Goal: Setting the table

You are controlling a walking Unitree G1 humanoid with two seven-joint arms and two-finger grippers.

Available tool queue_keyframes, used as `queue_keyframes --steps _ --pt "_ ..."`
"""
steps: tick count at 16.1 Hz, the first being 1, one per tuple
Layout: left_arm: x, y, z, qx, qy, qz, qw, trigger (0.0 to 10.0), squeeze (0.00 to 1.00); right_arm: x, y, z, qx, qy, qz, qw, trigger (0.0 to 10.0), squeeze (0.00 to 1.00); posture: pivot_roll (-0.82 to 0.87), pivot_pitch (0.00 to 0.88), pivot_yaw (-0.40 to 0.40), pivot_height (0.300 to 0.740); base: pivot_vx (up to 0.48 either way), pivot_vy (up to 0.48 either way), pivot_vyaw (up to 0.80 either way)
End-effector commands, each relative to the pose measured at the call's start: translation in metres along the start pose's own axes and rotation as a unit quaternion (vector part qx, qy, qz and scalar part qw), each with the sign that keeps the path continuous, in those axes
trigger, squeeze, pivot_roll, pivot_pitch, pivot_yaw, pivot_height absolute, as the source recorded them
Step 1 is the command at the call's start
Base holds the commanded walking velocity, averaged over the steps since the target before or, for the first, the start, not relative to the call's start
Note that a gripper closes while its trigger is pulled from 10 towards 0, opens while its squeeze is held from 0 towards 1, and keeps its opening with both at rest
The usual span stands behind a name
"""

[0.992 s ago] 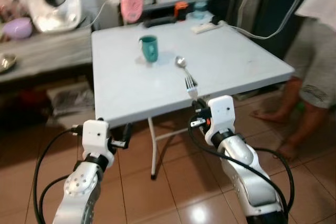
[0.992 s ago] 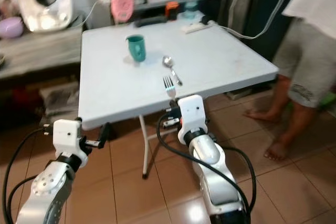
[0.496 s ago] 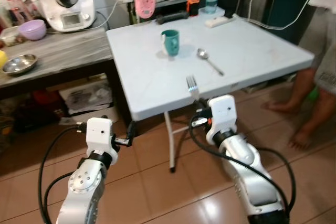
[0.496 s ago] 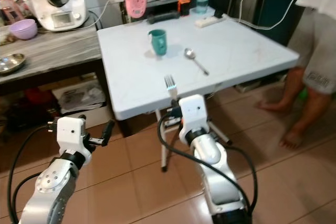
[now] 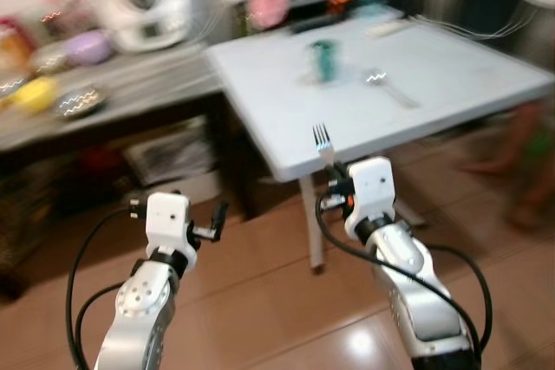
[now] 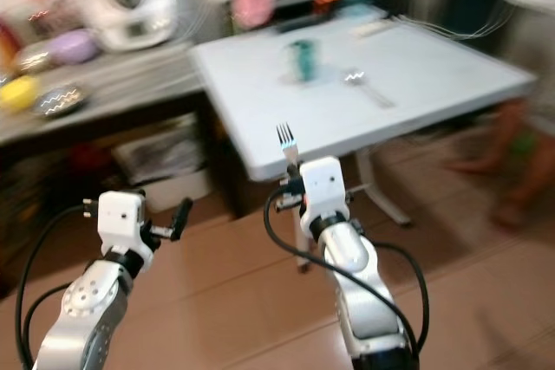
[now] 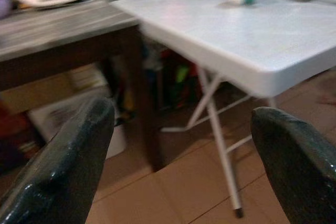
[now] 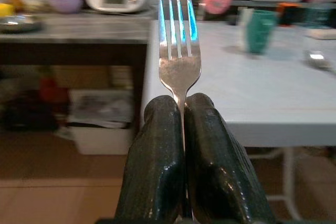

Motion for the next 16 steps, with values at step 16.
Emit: queue_keyframes --steps 16 --pt "0.0010 0.0050 -0.0032 0.011 -0.026 -0.019 0.999 10.0 0.00 0.0016 -0.0038 -0.0076 -0.003 -0.011 0.006 1.000 10.0 0.00 -0.22 0.028 0.103 0.740 0.055 0.180 0.31"
Point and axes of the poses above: a point about 5 cm out from each wrist's last joint towards the gripper, its own x axis pointing back from the gripper into the wrist, its own y axis along the axis of the wrist's last joint, z = x × y, the point moved 1 cm from there along -x, pointing out of the wrist towards the gripper, and after that the axes turned 4 degrees about -x, right-handed, at the moved point
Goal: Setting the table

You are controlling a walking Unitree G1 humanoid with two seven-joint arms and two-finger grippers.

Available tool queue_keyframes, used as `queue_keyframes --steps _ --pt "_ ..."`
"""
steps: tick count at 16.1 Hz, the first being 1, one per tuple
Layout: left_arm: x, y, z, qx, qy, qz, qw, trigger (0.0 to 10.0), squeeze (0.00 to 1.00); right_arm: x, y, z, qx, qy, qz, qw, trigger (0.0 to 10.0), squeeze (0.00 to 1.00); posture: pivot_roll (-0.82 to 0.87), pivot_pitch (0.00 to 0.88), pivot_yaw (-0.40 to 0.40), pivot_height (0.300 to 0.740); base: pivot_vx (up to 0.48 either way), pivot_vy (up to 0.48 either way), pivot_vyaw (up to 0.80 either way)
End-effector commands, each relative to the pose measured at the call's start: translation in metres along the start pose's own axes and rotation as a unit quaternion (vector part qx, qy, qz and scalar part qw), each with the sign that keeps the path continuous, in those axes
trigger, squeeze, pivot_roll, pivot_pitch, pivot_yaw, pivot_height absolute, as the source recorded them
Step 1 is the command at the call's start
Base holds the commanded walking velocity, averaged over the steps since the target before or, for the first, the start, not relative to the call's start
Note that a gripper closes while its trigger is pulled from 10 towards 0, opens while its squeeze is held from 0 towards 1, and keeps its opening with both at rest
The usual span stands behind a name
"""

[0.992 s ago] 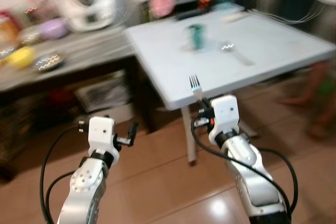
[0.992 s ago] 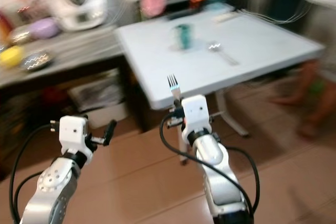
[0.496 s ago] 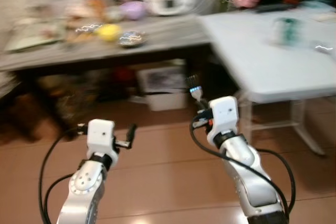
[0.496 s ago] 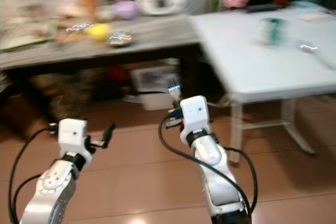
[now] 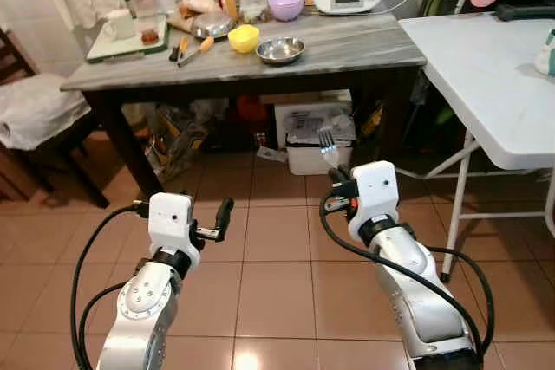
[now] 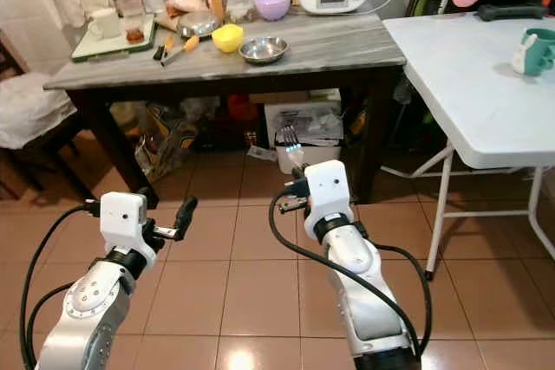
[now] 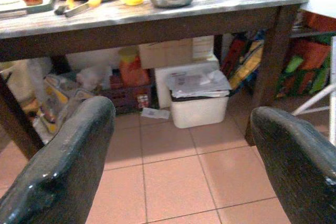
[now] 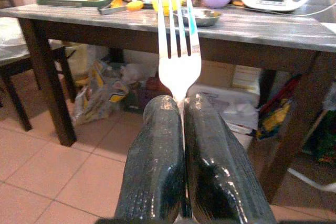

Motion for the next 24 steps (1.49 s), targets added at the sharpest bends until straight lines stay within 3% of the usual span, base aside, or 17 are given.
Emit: queue_keyframes --steps 1,24 --pt "-0.001 0.004 -0.001 -0.002 -0.007 -0.008 1.000 10.0 0.00 -0.002 0.006 -0.001 0.003 0.001 -0.012 1.000 10.0 0.00 -0.22 0.024 0.103 0.740 0.356 0.000 0.00" --pt "-0.002 0.000 -0.015 0.008 -0.044 -0.008 0.999 10.0 0.00 -0.004 0.005 -0.003 0.009 0.003 -0.015 1.000 10.0 0.00 -0.23 0.008 0.098 0.740 0.418 0.000 0.00"
Point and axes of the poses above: a point about 5 cm out from each wrist's last joint towards the gripper, its own x axis pointing back from the gripper into the wrist, its own y axis along the axis of the wrist's last joint, z = x × y, the point moved 1 cm from there along -x, pointing out of the wrist towards the gripper, and after that the axes turned 4 degrees about -x, right-handed, at the moved point
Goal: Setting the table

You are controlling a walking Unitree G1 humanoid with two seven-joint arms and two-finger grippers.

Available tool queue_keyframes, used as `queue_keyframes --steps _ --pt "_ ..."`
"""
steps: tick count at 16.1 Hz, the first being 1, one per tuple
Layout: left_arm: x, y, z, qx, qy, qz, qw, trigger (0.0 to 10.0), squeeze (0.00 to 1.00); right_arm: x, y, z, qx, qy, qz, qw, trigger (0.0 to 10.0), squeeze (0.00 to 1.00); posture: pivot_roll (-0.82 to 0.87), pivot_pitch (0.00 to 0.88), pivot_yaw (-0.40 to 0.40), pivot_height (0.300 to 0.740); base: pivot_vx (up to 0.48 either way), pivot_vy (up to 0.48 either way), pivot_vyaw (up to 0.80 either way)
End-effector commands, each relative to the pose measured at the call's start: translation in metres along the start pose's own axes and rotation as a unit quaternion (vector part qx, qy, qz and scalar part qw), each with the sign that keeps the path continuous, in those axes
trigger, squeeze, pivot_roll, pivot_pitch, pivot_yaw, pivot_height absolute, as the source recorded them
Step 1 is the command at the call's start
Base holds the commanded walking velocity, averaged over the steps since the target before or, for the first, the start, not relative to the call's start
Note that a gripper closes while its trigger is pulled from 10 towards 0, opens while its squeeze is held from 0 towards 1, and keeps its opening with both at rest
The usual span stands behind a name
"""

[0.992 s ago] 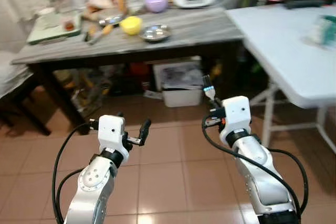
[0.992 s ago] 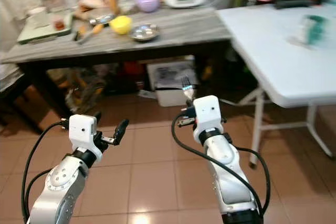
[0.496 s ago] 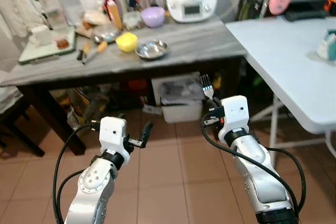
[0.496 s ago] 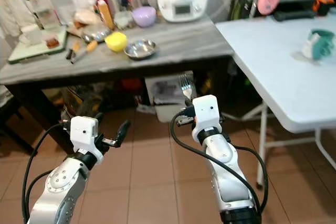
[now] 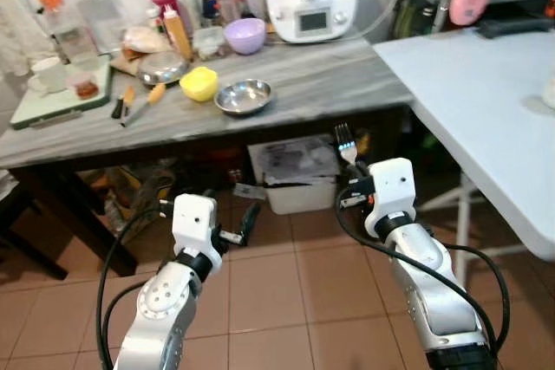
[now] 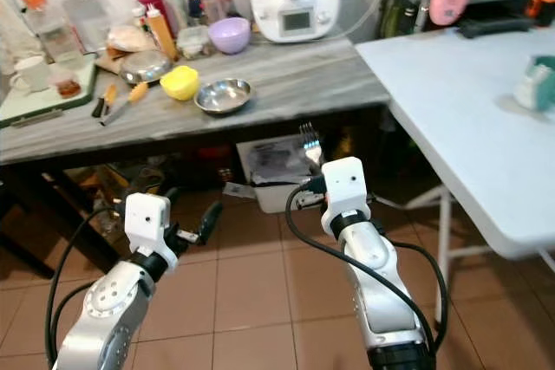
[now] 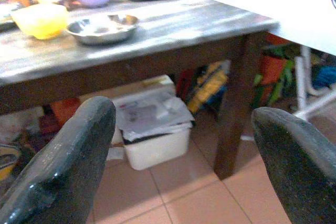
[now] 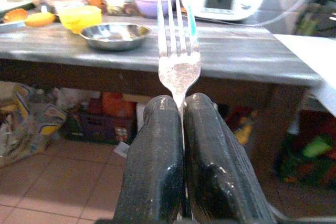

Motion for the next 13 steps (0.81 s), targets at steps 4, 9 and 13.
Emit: queue_keyframes --steps 4,9,13 --pt "0.0003 0.0014 0.0074 -0.013 0.004 -0.001 1.000 10.0 0.00 -0.0025 0.0069 0.0067 -0.002 0.006 -0.015 1.000 10.0 0.00 -0.24 0.004 0.104 0.740 0.423 0.000 0.00" --pt "0.0001 0.0010 0.0042 -0.017 -0.008 0.001 1.000 10.0 0.00 -0.0026 0.0066 0.0040 0.004 -0.005 -0.015 1.000 10.0 0.00 -0.24 0.005 0.104 0.740 0.424 0.000 0.00" --pt "0.0002 0.0001 0.0020 -0.016 -0.013 0.002 1.000 10.0 0.00 -0.0023 0.0060 0.0016 0.008 -0.010 -0.013 1.000 10.0 0.00 -0.24 0.008 0.101 0.740 0.424 0.000 0.00"
Point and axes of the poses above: a point about 5 cm out from each wrist's last joint towards the gripper, its own x axis pointing back from the gripper into the wrist, its own y axis along the axis of the wrist's last joint, z = x × y, the point moved 1 cm from there along -x, pointing out of the wrist towards the gripper, and after that the axes turned 4 degrees about -x, right-handed, at the moved point
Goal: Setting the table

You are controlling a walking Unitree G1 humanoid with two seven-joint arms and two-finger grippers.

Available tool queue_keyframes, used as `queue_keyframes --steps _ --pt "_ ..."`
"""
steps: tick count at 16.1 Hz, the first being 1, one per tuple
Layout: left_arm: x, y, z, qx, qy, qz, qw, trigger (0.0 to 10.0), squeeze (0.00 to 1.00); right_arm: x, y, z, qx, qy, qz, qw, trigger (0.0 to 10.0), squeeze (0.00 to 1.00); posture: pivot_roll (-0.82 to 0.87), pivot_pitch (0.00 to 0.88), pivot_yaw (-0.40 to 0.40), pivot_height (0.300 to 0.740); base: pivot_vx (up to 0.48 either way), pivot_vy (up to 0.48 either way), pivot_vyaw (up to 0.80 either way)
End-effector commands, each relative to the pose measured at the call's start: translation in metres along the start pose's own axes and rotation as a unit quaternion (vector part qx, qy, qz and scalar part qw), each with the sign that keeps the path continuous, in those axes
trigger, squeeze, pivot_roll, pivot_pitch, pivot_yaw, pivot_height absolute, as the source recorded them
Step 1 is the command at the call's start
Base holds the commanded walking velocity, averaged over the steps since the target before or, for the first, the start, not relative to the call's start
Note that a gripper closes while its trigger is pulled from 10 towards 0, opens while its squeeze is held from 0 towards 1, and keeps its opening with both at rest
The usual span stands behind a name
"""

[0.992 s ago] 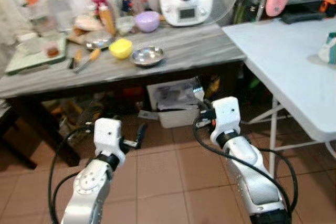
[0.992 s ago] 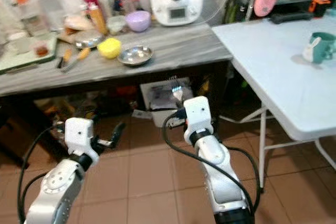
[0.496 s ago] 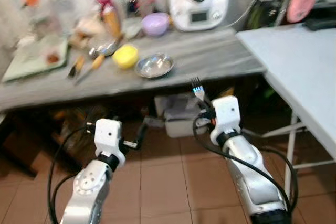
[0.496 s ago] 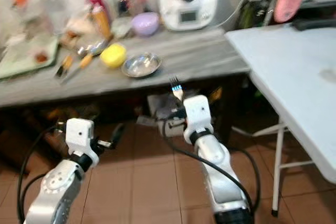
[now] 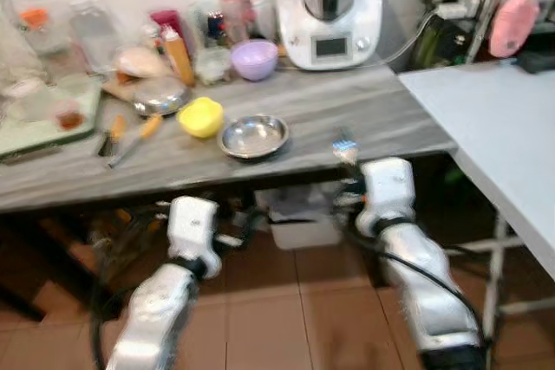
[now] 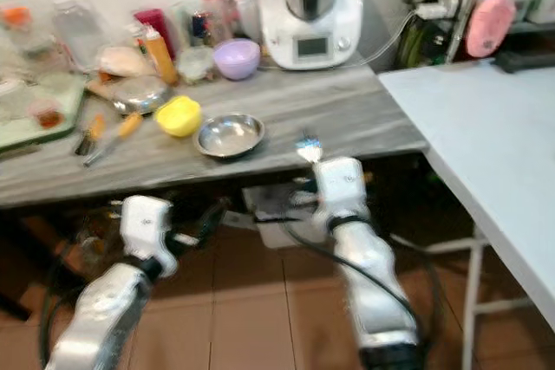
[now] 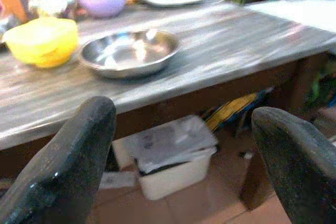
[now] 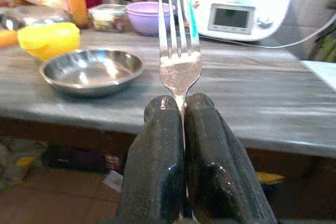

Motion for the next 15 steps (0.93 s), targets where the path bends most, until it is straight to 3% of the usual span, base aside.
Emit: queue_keyframes --steps 1,15 --pt "-0.003 0.005 -0.004 -0.004 -0.008 -0.009 1.000 10.0 0.00 0.000 0.003 -0.008 0.008 -0.013 -0.005 1.000 10.0 0.00 -0.24 0.008 0.100 0.740 0.424 0.000 0.00" --pt "0.003 0.007 -0.006 -0.022 -0.034 -0.010 0.999 10.0 0.00 -0.002 0.009 -0.029 0.023 -0.066 -0.017 0.997 10.0 0.00 -0.24 0.004 0.098 0.740 0.406 0.000 0.00"
Point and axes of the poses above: a point about 5 cm out from each wrist's last joint towards the gripper, its own x axis pointing back from the gripper into the wrist, its own y axis along the axis of the wrist's last joint, z = x × y, the point moved 1 cm from there along -x, pointing out of the wrist towards the gripper, and after that the axes turned 4 degrees about -x, right-handed, at the moved point
